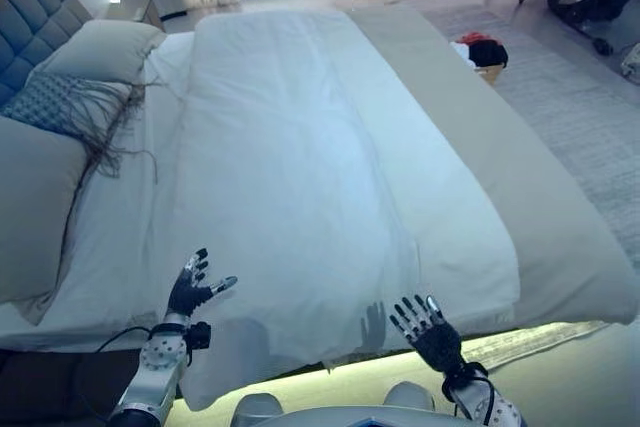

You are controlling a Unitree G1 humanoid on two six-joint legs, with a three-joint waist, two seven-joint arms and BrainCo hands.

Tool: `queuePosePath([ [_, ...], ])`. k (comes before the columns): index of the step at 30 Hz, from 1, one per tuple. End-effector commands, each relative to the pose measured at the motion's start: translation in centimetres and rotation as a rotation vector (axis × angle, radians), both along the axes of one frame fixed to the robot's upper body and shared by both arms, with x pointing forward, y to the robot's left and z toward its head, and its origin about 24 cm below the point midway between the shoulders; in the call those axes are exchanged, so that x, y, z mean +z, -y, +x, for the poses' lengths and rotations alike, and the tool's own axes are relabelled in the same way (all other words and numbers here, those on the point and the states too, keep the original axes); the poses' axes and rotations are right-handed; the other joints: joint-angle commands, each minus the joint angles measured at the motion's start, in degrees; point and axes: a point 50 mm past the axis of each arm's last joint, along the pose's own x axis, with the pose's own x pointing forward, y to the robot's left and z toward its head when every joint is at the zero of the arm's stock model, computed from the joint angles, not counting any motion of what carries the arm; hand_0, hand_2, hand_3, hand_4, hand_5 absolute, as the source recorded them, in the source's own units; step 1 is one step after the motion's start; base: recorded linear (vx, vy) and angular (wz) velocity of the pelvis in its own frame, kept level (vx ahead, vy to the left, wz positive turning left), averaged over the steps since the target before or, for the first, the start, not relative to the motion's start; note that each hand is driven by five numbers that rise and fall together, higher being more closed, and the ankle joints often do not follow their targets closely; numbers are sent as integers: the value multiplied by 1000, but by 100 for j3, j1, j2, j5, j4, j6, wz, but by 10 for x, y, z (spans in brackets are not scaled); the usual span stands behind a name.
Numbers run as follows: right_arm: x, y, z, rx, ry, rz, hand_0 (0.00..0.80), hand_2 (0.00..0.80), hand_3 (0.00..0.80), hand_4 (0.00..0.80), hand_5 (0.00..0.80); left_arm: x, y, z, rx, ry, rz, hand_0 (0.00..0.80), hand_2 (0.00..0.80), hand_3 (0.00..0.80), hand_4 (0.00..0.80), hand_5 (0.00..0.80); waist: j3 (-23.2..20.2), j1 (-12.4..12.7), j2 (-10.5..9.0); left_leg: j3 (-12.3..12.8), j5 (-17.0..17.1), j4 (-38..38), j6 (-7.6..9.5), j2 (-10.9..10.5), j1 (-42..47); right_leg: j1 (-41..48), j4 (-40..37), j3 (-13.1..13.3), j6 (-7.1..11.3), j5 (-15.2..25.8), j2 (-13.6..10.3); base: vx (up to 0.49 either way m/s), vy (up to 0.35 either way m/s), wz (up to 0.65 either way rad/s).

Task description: Make the bed neatly

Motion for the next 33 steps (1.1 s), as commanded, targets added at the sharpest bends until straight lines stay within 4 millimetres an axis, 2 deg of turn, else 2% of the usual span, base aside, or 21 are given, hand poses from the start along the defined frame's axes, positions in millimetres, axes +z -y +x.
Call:
queuePosePath([
  [1, 18, -4, 25, -43, 139, 26, 0, 0, 0, 0, 0, 37, -30, 18, 71, 159, 169, 0, 0, 0, 0, 0, 304, 191, -310, -272, -84, 611, 599, 205, -481, 281, -1564, -380, -190, 1696, 232, -23, -123, -3],
  [4, 23, 0, 35, -70, 157, 6, 0, 0, 0, 0, 0, 35, -30, 23, 143, 178, 173, 0, 0, 0, 0, 0, 492, 233, -295, -329, 114, 562, 433, 406, -778, 69, -1508, -499, -197, 1605, 305, -167, -32, 5],
  [10, 38, -3, 63, -75, 261, -7, 0, 0, 0, 0, 0, 27, -30, 32, 379, 215, 120, 0, 0, 0, 0, 0, 935, 326, -277, -539, 313, 605, 313, 477, -1419, -557, -1253, -625, -223, 1548, 208, -175, 46, 5],
  [14, 47, -10, 78, -51, 307, -11, 0, 0, 0, 0, 0, 18, -35, 36, 505, 174, 129, 0, 0, 0, 0, 0, 1096, 331, -299, -638, 343, 833, 301, 460, -1790, -860, -1038, -625, -242, 1508, 128, -100, 59, 11],
  [16, 52, -13, 85, -30, 322, -26, 0, 0, 0, 0, 0, 15, -44, 38, 588, 141, 120, 0, 0, 0, 0, 0, 1175, 305, -308, -676, 265, 1135, 352, 359, -2045, -1021, -876, -554, -270, 1466, 63, -68, 118, 10],
  [19, 55, -18, 91, -4, 334, -33, 0, 0, 0, 0, 0, 12, -58, 38, 692, 95, 112, 0, 0, 0, 0, 0, 1240, 277, -366, -749, 201, 1429, 358, 395, -2338, -1196, -759, -458, -294, 1421, 66, -29, 69, 11],
  [21, 58, -22, 95, 6, 347, -28, 0, 0, 0, 0, 0, 15, -66, 40, 739, 97, 114, 0, 0, 0, 0, 0, 1304, 270, -436, -791, 195, 1526, 347, 438, -2527, -1302, -740, -435, -293, 1414, 99, -44, -3, 8],
  [22, 60, -25, 97, 8, 357, -22, 0, 0, 0, 0, 0, 19, -71, 43, 757, 105, 133, 0, 0, 0, 0, 0, 1357, 296, -472, -838, 44, 1616, 297, 515, -2613, -1354, -664, -395, -224, 1289, 163, -20, -33, 5],
  [23, 61, -26, 99, 8, 362, -18, 0, 0, 0, 0, 0, 21, -73, 46, 770, 112, 134, 0, 0, 0, 0, 0, 1389, 305, -504, -851, 41, 1652, 292, 538, -2699, -1406, -658, -393, -224, 1291, 185, -77, -61, 1],
  [27, 66, -32, 107, 8, 398, -10, 0, 0, 0, 0, 0, 37, -79, 61, 836, 180, 116, 0, 0, 0, 0, 0, 1609, 332, -695, -989, 118, 1806, 263, 588, -3307, -1765, -708, -408, -212, 1338, 366, -158, -31, -10],
  [33, 71, -32, 112, -24, 443, 5, 0, 0, 0, 0, 0, 61, -90, 75, 889, 267, 118, 0, 0, 0, 0, 0, 1855, 427, -939, -1165, 209, 1967, 227, 636, -3930, -2111, -723, -539, -218, 1396, 513, -106, -13, -5],
])
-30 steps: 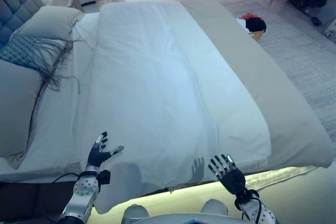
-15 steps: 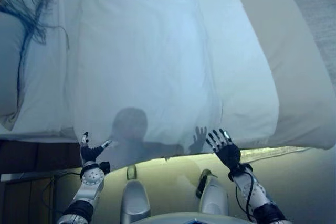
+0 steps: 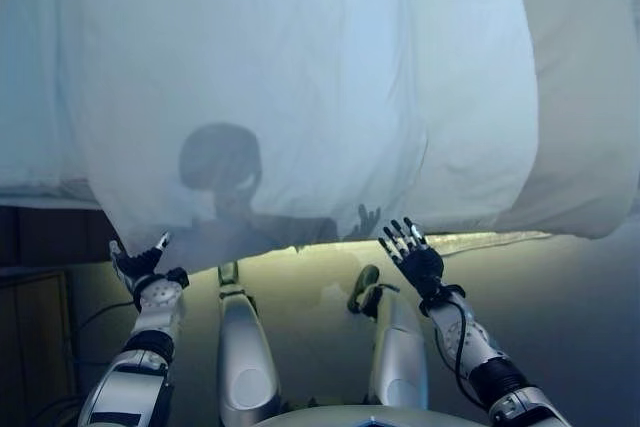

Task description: Make the bed neatly

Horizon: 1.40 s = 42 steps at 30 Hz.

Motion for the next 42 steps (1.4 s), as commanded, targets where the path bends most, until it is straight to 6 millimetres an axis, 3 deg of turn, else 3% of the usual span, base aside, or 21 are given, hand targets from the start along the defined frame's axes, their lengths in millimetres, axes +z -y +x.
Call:
queuePosePath([
  [1, 18, -1, 11, -52, 123, 62, 0, 0, 0, 0, 0, 45, -39, 11, 125, 152, 82, 0, 0, 0, 0, 0, 339, 302, -376, -399, -83, 760, -88, -26, -822, 550, -1803, -177, 524, 1472, -41, -86, 12, 4],
  [8, 31, 1, 18, -60, 199, 93, 0, 0, 0, 0, 0, 79, -61, 23, 128, 207, 140, 0, 0, 0, 0, 0, 512, 388, -581, -593, -134, 1129, -62, -40, -1530, 5, -1591, -236, 495, 1483, 17, -54, 23, 0],
  [17, 41, 2, 26, -59, 255, 124, 0, 0, 0, 0, 0, 94, -76, 27, 166, 151, 189, 0, 0, 0, 0, 0, 595, 482, -628, -767, -404, 1889, 62, -229, -2296, -697, -973, -167, 443, 1484, -42, -17, 40, 0],
  [23, 50, 6, 37, -70, 297, 112, 0, 0, 0, 0, 0, 96, -85, 27, 142, 51, 197, 0, 0, 0, 0, 0, 578, 488, -623, -812, -431, 2003, 80, -376, -2566, -940, -932, -199, 436, 1564, 8, -12, 45, 2],
  [32, 62, 18, 48, -91, 326, 71, 0, 0, 0, 0, 0, 77, -88, 19, 72, -70, 124, 0, 0, 0, 0, 0, 592, 463, -510, -825, -453, 2267, 123, -566, -3004, -1341, -736, -161, 417, 1622, 28, -21, 73, 3],
  [33, 63, 19, 49, -92, 328, 69, 0, 0, 0, 0, 0, 76, -88, 19, 71, -69, 122, 342, 342, 342, 342, 342, 593, 468, -502, -829, -465, 2313, 127, -577, -3055, -1380, -711, -162, 414, 1623, 30, -12, 41, 1],
  [34, 63, 19, 49, -93, 331, 69, 0, 0, 0, 0, 0, 76, -88, 19, 73, -64, 121, 800, 800, 800, 800, 800, 595, 475, -498, -835, -474, 2338, 130, -590, -3088, -1406, -698, -162, 413, 1623, 33, 0, 0, 0],
  [42, 64, 20, 50, -102, 337, 84, 0, 0, 0, 0, 0, 77, -91, 17, 60, -40, 117, 800, 800, 800, 800, 800, 603, 544, -456, -843, -541, 2476, 139, -672, -3153, -1429, -634, -183, 395, 1646, 16, 4, 0, 0],
])
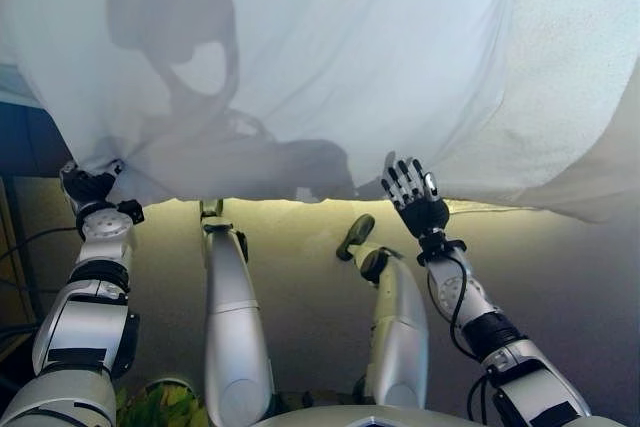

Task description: Make the bed neatly

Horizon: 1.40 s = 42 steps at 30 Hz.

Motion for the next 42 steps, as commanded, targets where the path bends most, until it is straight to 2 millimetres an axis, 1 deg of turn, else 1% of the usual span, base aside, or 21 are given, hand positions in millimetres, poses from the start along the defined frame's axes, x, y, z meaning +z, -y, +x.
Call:
queuePosePath([
  [1, 4, 26, -5, -96, 44, 15, 0, 0, 0, 0, 0, -20, -39, -42, 188, -100, -26, 800, 800, 800, 800, 800, 213, 265, -30, -97, 28, 576, 769, -548, -600, 101, -1094, -97, 311, 1468, 151, 0, 0, 0],
  [8, 4, 24, -4, -103, 41, 14, 0, 0, 0, 0, 0, -26, -39, -46, 189, -111, -35, 800, 800, 800, 800, 800, 189, 296, -9, -94, 53, 505, 754, -587, -524, 180, -1147, -84, 306, 1462, 168, 0, 0, 0],
  [16, 2, 24, -3, -111, 30, 12, 0, 0, 0, 0, 0, -31, -36, -49, 174, -116, -8, 800, 800, 800, 800, 800, 233, 347, -2, -113, 39, 570, 769, -623, -546, 174, -1086, -93, 311, 1488, 157, 5, 8, 0],
  [20, 5, 30, -2, -133, 31, -5, 0, 0, 0, 0, 0, -31, -37, -50, 185, -152, 33, 800, 800, 800, 800, 800, 243, 349, 23, -96, 35, 636, 776, -652, -626, 106, -1031, -84, 301, 1496, 141, -17, 74, 0],
  [22, 6, 34, -1, -146, 30, -13, 0, 0, 0, 0, 0, -33, -39, -53, 200, -213, 79, 800, 800, 800, 800, 800, 248, 341, 53, -85, 31, 684, 774, -677, -678, 65, -1008, -62, 296, 1494, 129, -34, 119, 6],
  [25, 12, 40, 0, -154, 38, -33, 0, 0, 0, 0, 0, -39, -44, -64, 252, -328, 153, 800, 800, 800, 800, 800, 263, 300, 117, -62, 54, 742, 788, -697, -778, -62, -952, 12, 285, 1518, 109, -44, 165, 6],
  [27, 12, 44, -1, -161, 37, -40, 0, 0, 0, 0, 0, -41, -49, -71, 282, -357, 160, 800, 800, 800, 800, 800, 260, 288, 141, -44, 56, 757, 793, -694, -798, -105, -935, 38, 282, 1533, 97, -20, 137, -5],
  [33, 12, 61, -8, -183, 33, -71, 0, 0, 0, 0, 0, -34, -77, -99, 373, -433, 193, 800, 800, 800, 800, 800, 262, 286, 296, 42, 41, 945, 821, -732, -935, -268, -767, 140, 253, 1576, 12, -11, 123, -3],
  [34, 12, 61, -8, -183, 33, -72, 0, 0, 0, 0, 0, -34, -77, -99, 374, -435, 194, 800, 800, 800, 800, 800, 257, 285, 298, 43, 42, 950, 822, -733, -943, -275, -761, 142, 253, 1575, 10, -8, 80, 0],
  [37, 11, 67, -11, -190, 31, -84, 0, 0, 0, 0, 0, -31, -88, -111, 404, -445, 173, 800, 800, 800, 800, 800, 245, 311, 358, 53, 60, 1008, 827, -748, -1024, -355, -689, 175, 254, 1569, -15, -7, 58, -2],
  [39, 10, 68, -12, -197, 30, -82, 0, 0, 0, 0, 0, -32, -90, -115, 408, -472, 168, 800, 800, 800, 800, 800, 250, 327, 374, 54, 62, 1008, 831, -758, -1044, -369, -692, 173, 258, 1568, -22, 0, 0, 0],
  [42, 10, 71, -14, -205, 38, -80, 0, 0, 0, 0, 0, -42, -89, -124, 417, -525, 158, 800, 800, 800, 800, 800, 254, 366, 385, 53, 96, 955, 846, -770, -1056, -356, -735, 145, 277, 1585, -33, 0, 0, 0],
])
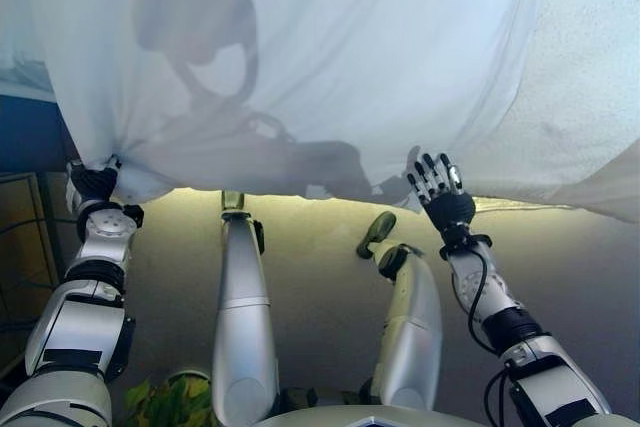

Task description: Make the bed neatly

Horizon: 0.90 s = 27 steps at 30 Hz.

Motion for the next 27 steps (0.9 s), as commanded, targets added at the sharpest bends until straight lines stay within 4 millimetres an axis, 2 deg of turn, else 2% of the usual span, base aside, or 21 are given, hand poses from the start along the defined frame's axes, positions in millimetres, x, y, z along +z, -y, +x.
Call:
queuePosePath([
  [1, 1, 33, -18, -105, 42, 1, 0, 0, 0, 0, 0, -45, -84, -123, 489, -312, -28, 800, 800, 800, 800, 800, 57, 274, 54, 88, 446, 227, 722, -518, -612, 8, -1086, -188, 148, 1625, 166, 0, 0, 0],
  [10, -2, 41, -21, -97, 51, 13, 0, 0, 0, 0, 0, -55, -101, -174, 701, -551, -118, 800, 800, 800, 800, 800, 49, 268, -39, 60, 487, 257, 711, -454, -638, 124, -1156, -234, 171, 1675, 222, 3, -18, -1],
  [14, -1, 40, -21, -86, 50, 7, 0, 0, 0, 0, 0, -56, -102, -183, 737, -603, -128, 800, 800, 800, 800, 800, 61, 231, -36, 73, 504, 235, 704, -417, -616, 134, -1151, -219, 166, 1665, 230, 0, 0, 0],
  [18, -1, 41, -20, -81, 52, 5, 0, 0, 0, 0, 0, -57, -101, -179, 691, -618, -141, 800, 800, 800, 800, 800, 72, 200, -22, 94, 524, 151, 697, -379, -555, 175, -1186, -217, 159, 1644, 221, -10, 5, 2],
  [19, -1, 40, -20, -78, 54, 5, 0, 0, 0, 0, 0, -58, -100, -177, 679, -617, -138, 304, 304, 304, 304, 304, 76, 194, -25, 102, 525, 139, 700, -369, -538, 184, -1183, -219, 157, 1640, 220, -14, 3, 3],
  [20, -1, 40, -20, -75, 55, 6, 0, 0, 0, 0, 0, -59, -99, -174, 665, -613, -133, 0, 0, 0, 0, 0, 76, 189, -34, 105, 526, 130, 699, -356, -530, 191, -1182, -224, 161, 1638, 219, -8, -10, 4],
  [23, -1, 39, -20, -75, 55, 10, 0, 0, 0, 0, 0, -59, -97, -170, 651, -600, -125, 0, 0, 0, 0, 0, 77, 188, -47, 100, 523, 127, 695, -345, -525, 204, -1184, -234, 167, 1639, 217, 0, -13, 0],
  [27, -6, 35, -22, -64, 58, 41, 0, 0, 0, 0, 0, -55, -94, -155, 601, -513, -84, 0, 0, 0, 0, 0, 107, 190, -182, 72, 503, 108, 687, -264, -455, 344, -1264, -308, 190, 1692, 248, 25, -84, -1],
])
